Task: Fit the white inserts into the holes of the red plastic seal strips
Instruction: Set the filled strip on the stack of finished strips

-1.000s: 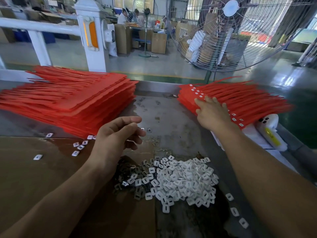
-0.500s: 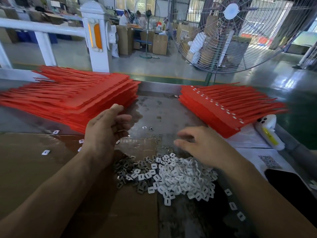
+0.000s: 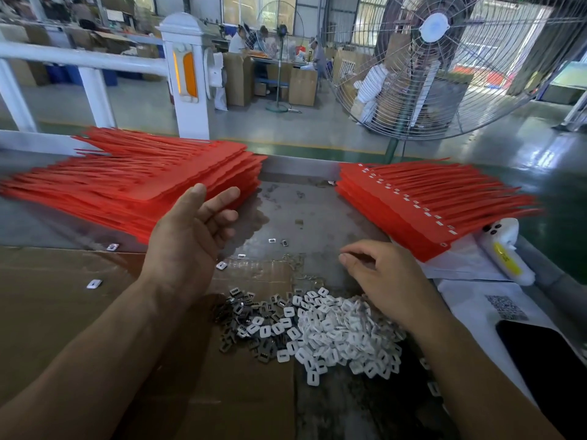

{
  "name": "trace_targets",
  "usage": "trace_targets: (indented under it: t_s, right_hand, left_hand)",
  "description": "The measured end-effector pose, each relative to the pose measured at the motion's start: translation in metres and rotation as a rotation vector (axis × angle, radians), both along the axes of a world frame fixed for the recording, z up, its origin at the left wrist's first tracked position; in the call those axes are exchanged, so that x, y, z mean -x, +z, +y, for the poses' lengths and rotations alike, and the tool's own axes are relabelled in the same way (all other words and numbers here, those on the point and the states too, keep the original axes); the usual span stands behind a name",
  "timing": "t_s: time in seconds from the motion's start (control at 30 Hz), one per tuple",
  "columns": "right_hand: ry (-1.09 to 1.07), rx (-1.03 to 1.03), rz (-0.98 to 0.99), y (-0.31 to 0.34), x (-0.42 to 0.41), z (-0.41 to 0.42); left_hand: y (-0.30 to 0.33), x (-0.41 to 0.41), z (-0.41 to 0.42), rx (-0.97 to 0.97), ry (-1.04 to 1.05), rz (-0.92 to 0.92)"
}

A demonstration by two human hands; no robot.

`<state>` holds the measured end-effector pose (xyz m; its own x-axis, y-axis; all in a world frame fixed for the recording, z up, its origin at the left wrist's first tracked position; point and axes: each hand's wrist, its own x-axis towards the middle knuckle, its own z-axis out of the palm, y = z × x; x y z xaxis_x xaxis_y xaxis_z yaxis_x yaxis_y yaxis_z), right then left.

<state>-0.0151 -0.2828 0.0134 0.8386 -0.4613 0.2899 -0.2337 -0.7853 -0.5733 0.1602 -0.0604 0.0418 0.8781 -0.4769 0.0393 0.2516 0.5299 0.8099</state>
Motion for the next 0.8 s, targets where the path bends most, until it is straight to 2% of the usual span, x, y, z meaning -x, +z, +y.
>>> trace_targets:
  t_s: [0.17,0.4,0.67,0.8]
  right_hand:
    - [0.016,-0.030,-0.010,-0.003,0.000,0.000]
    - [0.029,-0.043,-0.025,-0.004,-0.001,-0.001]
    - [0.019,-0.058,-0.020,-0.004,0.000,-0.001]
    - [0.012,-0.065,-0.022,-0.004,0.001,-0.001]
  left_hand:
    - [-0.002,-0.002,0.001,0.005,-0.003,0.091]
    - [0.000,-0.004,0.001,0.035,0.070,0.117]
    - [0.014,-0.007,0.009,0.227,-0.044,0.151]
    - [0.014,-0.010,0.012,0.259,-0.015,0.205]
